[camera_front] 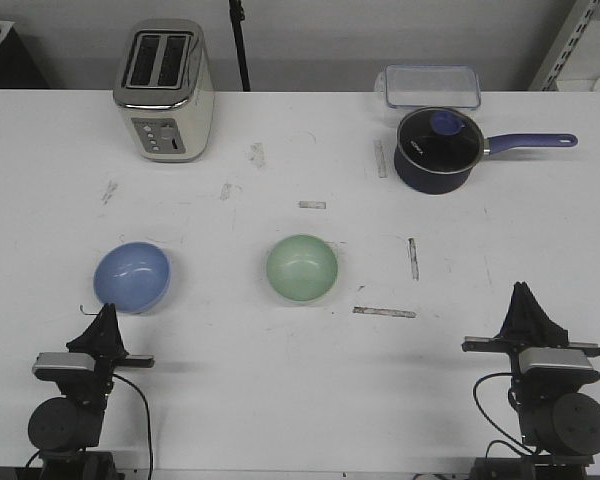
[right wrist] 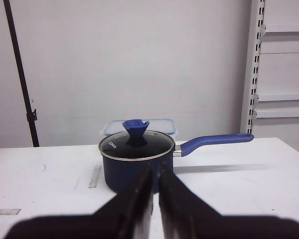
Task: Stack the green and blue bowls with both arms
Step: 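Move the left gripper forward over the light blue bowl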
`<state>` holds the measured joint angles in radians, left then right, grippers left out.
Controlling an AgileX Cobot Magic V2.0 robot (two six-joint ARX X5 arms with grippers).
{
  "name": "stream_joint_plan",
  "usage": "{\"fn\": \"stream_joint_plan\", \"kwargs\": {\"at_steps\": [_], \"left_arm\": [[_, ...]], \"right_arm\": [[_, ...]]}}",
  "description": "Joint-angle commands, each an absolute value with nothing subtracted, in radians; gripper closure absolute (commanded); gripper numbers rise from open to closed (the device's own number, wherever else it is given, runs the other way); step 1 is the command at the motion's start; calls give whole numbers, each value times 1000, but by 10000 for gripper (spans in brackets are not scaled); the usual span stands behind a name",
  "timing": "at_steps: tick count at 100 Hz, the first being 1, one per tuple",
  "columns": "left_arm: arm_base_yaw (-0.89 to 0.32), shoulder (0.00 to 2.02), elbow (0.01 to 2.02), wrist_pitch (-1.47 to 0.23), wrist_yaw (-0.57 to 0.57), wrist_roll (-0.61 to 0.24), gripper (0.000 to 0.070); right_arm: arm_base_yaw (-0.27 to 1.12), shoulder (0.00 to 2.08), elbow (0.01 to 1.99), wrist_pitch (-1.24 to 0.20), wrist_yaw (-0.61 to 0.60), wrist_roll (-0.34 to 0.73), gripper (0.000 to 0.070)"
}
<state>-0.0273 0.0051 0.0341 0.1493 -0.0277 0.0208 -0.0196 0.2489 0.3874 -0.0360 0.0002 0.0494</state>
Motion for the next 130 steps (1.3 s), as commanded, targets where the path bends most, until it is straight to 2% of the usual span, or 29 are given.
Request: {"fn": "stream_joint_plan", "kwargs": {"at_steps": [1,42,85,102,130], "left_arm": [[-27,3,12,160,-27,33,698],[-27,64,89,144,-35,7,699],[-27,505,434,59,-26,8,698],[-27,715,619,-42,-26,8,698],[-27,997,936,-338,-26,6,698]], "right_arm": [[-19,248,389,-23,0,59,690],[-19,248,389,-23,1,59,690],[-19,248,389,-23,1,59,690],[-19,248,389,-23,1,59,690],[-19,248,389,-23,0,59,690]]}}
